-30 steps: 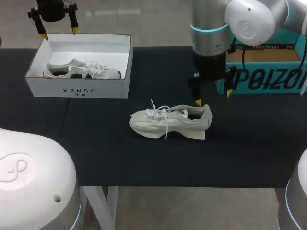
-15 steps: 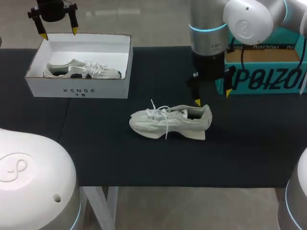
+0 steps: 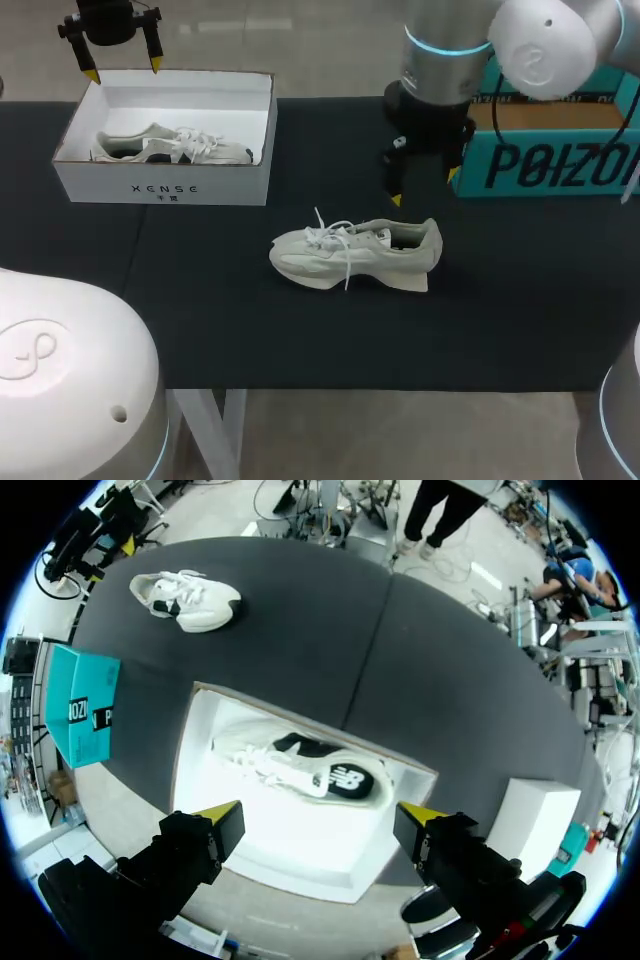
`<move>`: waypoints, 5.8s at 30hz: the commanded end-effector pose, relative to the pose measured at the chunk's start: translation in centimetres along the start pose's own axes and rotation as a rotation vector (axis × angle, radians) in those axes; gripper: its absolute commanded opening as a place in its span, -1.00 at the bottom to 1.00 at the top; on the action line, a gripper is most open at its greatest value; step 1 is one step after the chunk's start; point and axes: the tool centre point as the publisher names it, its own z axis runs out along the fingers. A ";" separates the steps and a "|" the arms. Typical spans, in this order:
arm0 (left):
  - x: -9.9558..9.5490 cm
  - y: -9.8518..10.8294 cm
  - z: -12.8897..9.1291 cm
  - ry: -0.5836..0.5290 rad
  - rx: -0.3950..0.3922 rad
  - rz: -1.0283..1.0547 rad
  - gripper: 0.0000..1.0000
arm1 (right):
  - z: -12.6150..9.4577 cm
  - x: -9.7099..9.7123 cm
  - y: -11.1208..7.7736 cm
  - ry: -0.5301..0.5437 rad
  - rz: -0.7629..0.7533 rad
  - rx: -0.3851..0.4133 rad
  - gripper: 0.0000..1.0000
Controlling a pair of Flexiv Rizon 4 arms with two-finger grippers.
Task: Take the shoe out of the shoebox, open the shoe tongue, remove and reinsert the insole, then place the shoe into the shoebox
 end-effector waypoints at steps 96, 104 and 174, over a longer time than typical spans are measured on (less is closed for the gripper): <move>0.0 0.0 -0.1 0.001 0.000 0.000 1.00 | 16.7 -2.0 -0.1 0.389 -0.875 -0.773 1.00; 0.0 0.0 -0.1 0.001 0.000 0.000 1.00 | 17.9 -1.4 -0.6 0.436 -0.899 -0.747 1.00; -2.1 -2.3 1.2 0.006 0.261 -0.977 1.00 | 17.7 -3.1 -0.1 0.444 -1.041 -0.659 -1.00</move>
